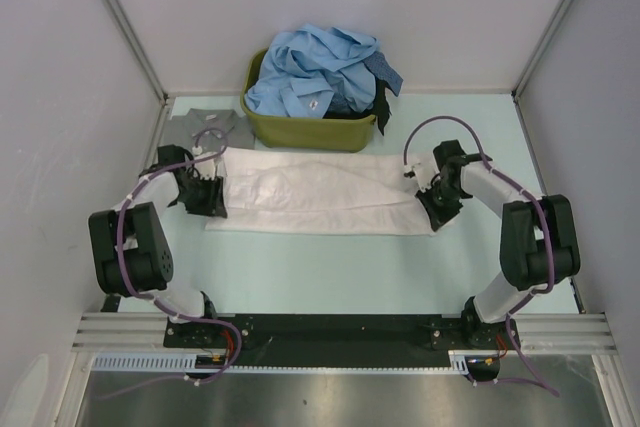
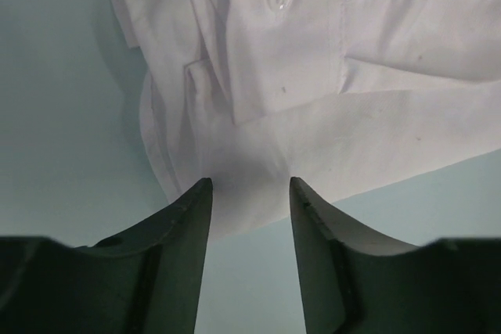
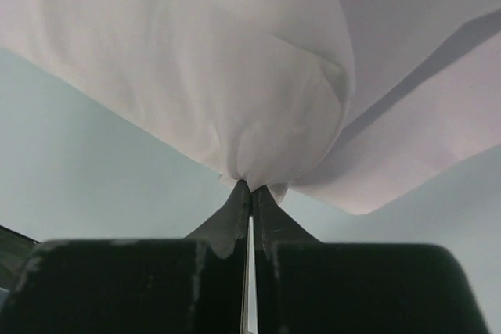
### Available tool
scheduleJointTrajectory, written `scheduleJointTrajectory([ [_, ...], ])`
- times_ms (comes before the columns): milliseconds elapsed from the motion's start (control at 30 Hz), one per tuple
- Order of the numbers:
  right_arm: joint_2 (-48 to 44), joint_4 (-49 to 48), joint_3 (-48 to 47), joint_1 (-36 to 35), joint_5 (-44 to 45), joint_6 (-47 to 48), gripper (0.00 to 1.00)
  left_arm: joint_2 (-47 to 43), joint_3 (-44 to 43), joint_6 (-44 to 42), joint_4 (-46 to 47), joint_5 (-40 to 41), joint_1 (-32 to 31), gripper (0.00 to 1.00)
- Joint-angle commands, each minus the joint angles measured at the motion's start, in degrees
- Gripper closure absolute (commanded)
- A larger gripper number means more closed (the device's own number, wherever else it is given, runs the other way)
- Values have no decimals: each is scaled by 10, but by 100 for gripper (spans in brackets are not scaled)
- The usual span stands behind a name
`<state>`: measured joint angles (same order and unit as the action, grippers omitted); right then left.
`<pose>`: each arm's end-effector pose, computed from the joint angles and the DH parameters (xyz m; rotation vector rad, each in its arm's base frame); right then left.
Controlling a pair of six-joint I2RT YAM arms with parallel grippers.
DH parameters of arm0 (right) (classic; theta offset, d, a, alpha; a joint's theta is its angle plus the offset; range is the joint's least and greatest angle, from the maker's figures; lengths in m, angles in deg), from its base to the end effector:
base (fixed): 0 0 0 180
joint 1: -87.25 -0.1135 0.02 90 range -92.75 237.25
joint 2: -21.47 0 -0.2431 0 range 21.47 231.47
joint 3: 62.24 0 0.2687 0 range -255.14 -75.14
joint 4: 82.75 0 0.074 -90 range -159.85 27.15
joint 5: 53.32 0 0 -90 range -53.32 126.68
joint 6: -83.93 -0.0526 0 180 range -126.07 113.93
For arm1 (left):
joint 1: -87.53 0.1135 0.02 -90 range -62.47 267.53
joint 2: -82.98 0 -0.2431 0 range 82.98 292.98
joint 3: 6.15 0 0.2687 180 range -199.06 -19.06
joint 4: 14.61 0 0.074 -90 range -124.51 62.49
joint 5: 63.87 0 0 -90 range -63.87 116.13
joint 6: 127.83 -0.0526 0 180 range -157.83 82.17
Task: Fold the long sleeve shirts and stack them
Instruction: Fold the shirt
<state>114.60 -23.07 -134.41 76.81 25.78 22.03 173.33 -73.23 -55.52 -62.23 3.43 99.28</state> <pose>0.2978 0.0650 0.1361 -0.9926 2.7694 0.2404 0.3061 0.0429 0.1347 0.2304 2.6846 -0.4076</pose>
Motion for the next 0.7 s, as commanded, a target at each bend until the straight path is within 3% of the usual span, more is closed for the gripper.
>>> scheduleJointTrajectory([
  [0, -16, 49, -22, 20, 33, 57, 99, 11, 17, -51, 4, 54, 0, 55],
  [133, 7, 85, -54, 38, 23, 78, 88, 20, 24, -71, 14, 76, 0, 62],
  [233, 18, 109, -67, 43, -1, 73, 83, 11, 23, -75, 11, 67, -1, 62],
  [300, 19, 114, -66, 49, -14, 71, 82, -10, 23, -83, -2, 30, 6, 56],
  [333, 19, 113, -64, 51, -17, 71, 81, -17, 25, -85, -5, 21, 7, 48],
  [433, 24, 112, -58, 54, -25, 69, 76, -39, 27, -91, -21, 8, 8, 36],
  [467, 28, 110, -58, 56, -28, 66, 77, -40, 28, -92, -25, 8, 8, 34],
  [600, 55, 94, -59, 62, -25, 44, 100, -34, 28, -95, -32, 10, 8, 33],
  [667, 64, 88, -60, 69, -15, 34, 100, -33, 28, -95, -34, 5, 7, 34],
])
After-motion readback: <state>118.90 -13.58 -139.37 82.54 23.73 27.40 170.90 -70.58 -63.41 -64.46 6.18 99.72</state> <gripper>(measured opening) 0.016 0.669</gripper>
